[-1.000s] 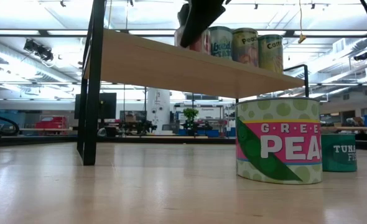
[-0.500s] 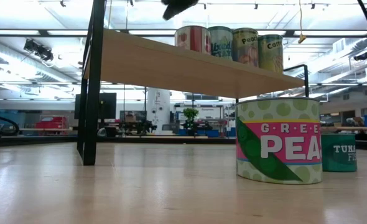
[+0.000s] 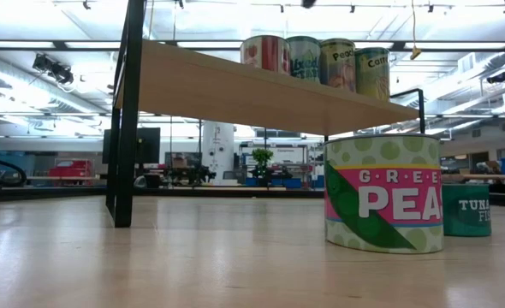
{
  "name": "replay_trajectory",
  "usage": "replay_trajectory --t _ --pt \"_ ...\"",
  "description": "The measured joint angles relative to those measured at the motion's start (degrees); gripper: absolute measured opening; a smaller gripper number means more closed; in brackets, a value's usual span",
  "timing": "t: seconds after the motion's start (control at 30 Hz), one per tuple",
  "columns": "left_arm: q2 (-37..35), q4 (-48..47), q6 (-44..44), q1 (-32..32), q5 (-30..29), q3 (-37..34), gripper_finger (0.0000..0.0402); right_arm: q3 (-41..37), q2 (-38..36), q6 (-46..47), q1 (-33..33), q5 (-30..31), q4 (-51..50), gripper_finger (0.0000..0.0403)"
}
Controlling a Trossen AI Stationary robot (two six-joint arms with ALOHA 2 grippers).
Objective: Pick and place cans onto a shelf
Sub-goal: Put the small canned peas on the shelf aligned with the other big canned mixed vegetables
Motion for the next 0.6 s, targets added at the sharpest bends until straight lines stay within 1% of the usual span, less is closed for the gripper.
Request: replay_trajectory --t 0.1,0.2,0.4,0.6 --pt "0.00 0.01 0.22 0.00 0.00 0.00 0.0144 -4.58 -1.91 3.06 1.93 -0.04 2.81 0.0373" --pt "0.00 0.02 1.42 0.00 0.22 0.00 0.0144 -11.52 -3.97 5.55 3.14 -0.04 7.17 0.0373" --pt "-0.01 0.05 1.33 0.01 1.81 0.00 0.0144 -28.05 -9.17 10.89 3.92 -3.96 20.38 0.0373" --pt "0.00 0.01 -0.09 -0.02 2.40 0.00 0.0144 -40.88 -10.22 11.74 4.15 -5.00 32.18 0.0373"
